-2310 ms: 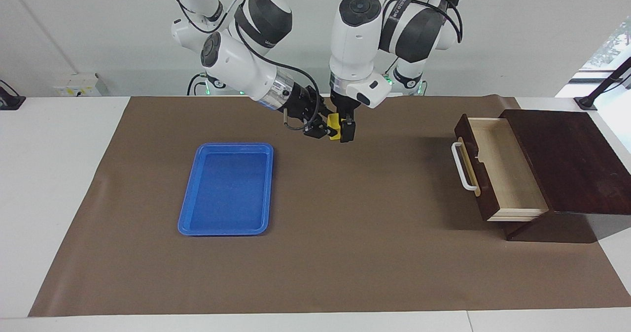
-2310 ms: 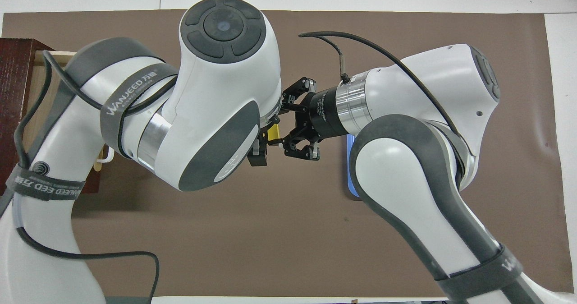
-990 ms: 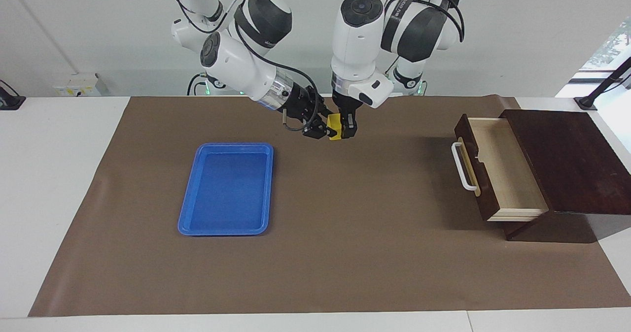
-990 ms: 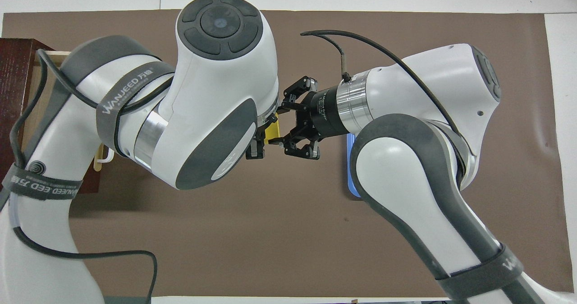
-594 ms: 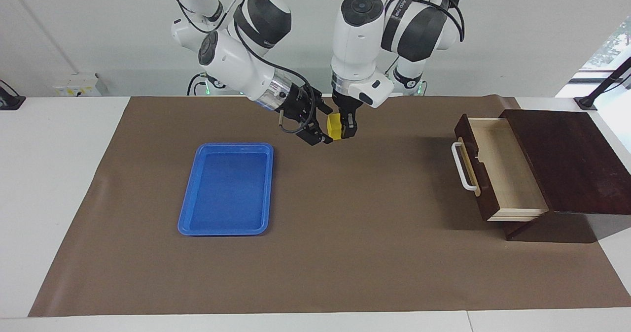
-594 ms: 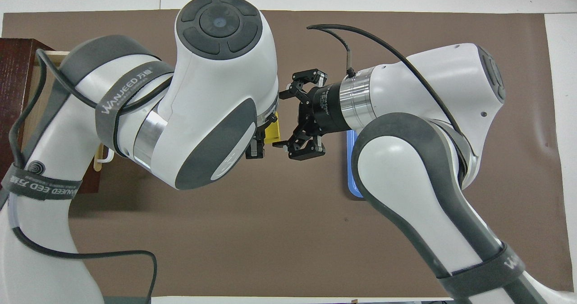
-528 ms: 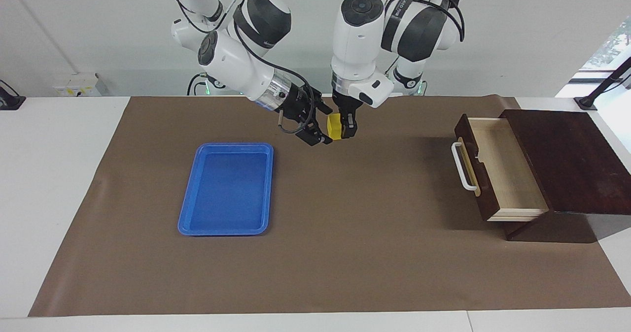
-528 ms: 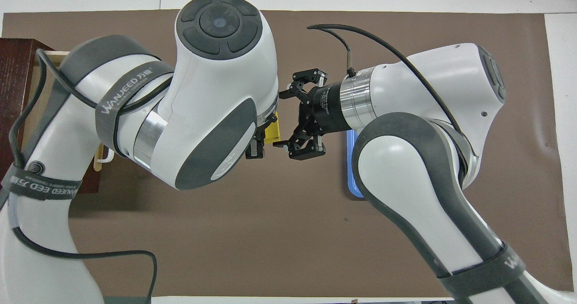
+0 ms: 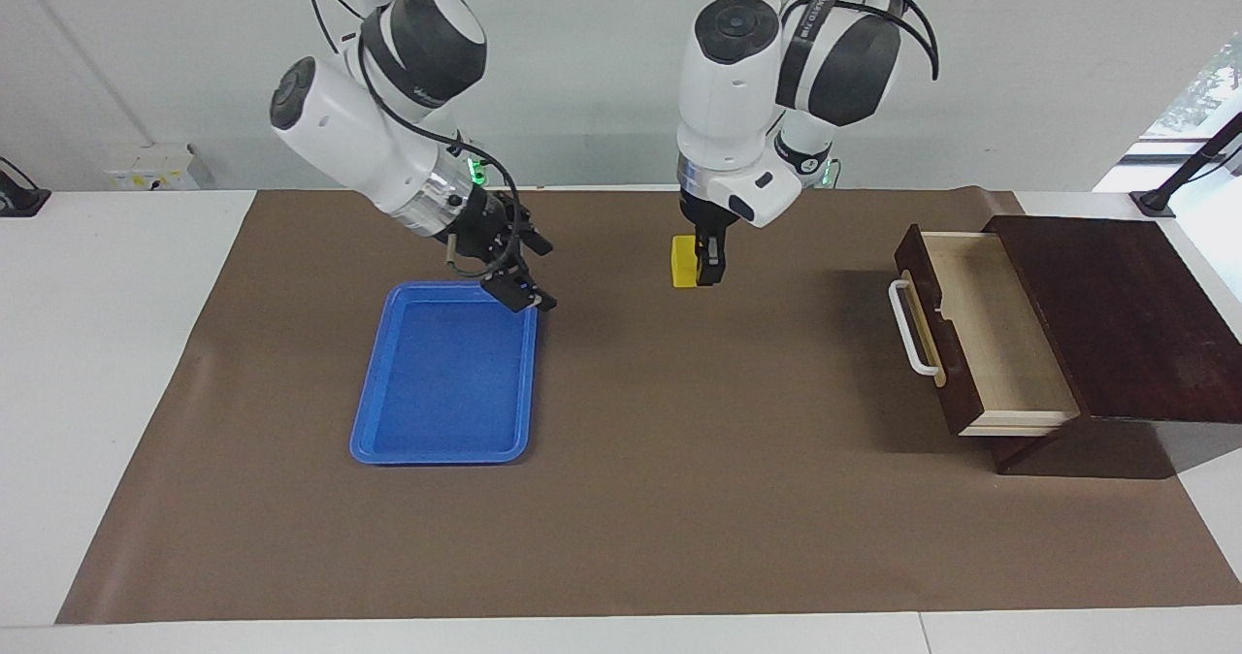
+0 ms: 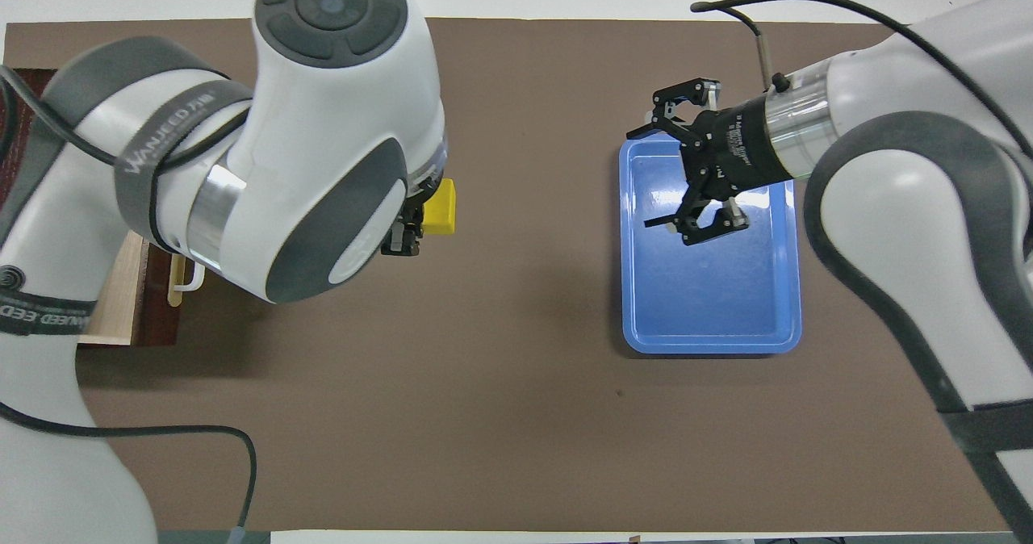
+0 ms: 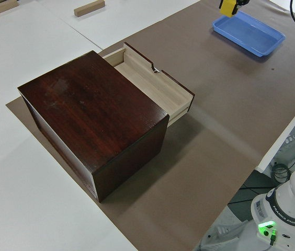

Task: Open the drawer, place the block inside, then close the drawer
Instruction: 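Carry the block to the drawer with the left gripper while the right gripper withdraws, then lower the block into the drawer and open the left gripper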

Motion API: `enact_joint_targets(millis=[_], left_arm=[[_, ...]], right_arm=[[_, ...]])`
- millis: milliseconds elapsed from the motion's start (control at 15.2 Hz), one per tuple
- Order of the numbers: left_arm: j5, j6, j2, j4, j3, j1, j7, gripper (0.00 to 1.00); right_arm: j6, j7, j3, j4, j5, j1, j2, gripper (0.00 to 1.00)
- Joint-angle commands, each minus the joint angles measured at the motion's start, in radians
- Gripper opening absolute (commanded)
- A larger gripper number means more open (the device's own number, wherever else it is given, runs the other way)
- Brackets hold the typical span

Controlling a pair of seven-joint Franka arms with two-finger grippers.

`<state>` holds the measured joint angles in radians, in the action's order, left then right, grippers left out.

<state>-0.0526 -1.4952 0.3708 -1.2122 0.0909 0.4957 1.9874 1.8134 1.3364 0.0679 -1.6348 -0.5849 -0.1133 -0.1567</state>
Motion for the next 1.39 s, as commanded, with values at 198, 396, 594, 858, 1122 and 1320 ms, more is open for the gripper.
enact_joint_targets(millis=[198, 396, 594, 858, 1122, 1320], left_arm=[[-0.018, -0.010, -0.122, -0.176, 0.004, -0.259, -0.342, 0.00], [-0.018, -0.042, -0.180, -0.240, 0.004, -0.426, -0.569, 0.00], [-0.018, -0.118, -0.199, -0.295, 0.004, -0.544, -0.644, 0.00], [-0.018, -0.342, -0.288, -0.510, 0.004, -0.623, -0.720, 0.00], [-0.016, -0.433, -0.290, -0.584, 0.006, -0.658, -0.716, 0.00], [-0.016, -0.497, -0.288, -0.647, 0.004, -0.660, -0.670, 0.00]], right_arm=[[-0.267, -0.571, 0.003, 0.059, 0.276, 0.066, 0.051, 1.00], [-0.334, -0.784, 0.003, 0.058, 0.365, 0.095, 0.097, 1.00], [-0.385, -0.882, 0.004, 0.059, 0.443, 0.112, 0.134, 1.00], [-0.385, -1.176, 0.007, 0.059, 0.546, 0.135, 0.175, 1.00], [-0.376, -1.429, 0.018, 0.070, 0.617, 0.175, 0.193, 1.00], [-0.372, -1.571, 0.018, 0.114, 0.664, 0.181, 0.184, 1.00]])
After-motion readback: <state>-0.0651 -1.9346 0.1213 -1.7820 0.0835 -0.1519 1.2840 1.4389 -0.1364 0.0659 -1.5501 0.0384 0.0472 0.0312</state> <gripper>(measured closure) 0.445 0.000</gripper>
